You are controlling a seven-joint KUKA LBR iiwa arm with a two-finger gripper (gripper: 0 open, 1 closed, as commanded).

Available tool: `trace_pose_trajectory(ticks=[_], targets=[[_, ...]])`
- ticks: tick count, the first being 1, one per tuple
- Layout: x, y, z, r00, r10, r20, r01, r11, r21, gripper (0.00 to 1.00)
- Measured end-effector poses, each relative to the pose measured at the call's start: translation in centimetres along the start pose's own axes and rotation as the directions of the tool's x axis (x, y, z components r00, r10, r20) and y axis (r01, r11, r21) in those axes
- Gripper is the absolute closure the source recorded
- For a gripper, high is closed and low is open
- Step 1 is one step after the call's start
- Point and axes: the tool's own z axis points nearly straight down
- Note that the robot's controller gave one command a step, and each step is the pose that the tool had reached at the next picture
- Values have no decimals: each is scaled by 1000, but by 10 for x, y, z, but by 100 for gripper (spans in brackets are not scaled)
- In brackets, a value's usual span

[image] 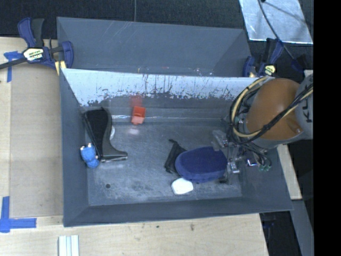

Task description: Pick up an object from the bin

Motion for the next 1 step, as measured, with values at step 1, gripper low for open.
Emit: trace_pose_trajectory(ticks=[1], targets=[[-3,2,-5,1000,-3,7,3,1000,1,100]])
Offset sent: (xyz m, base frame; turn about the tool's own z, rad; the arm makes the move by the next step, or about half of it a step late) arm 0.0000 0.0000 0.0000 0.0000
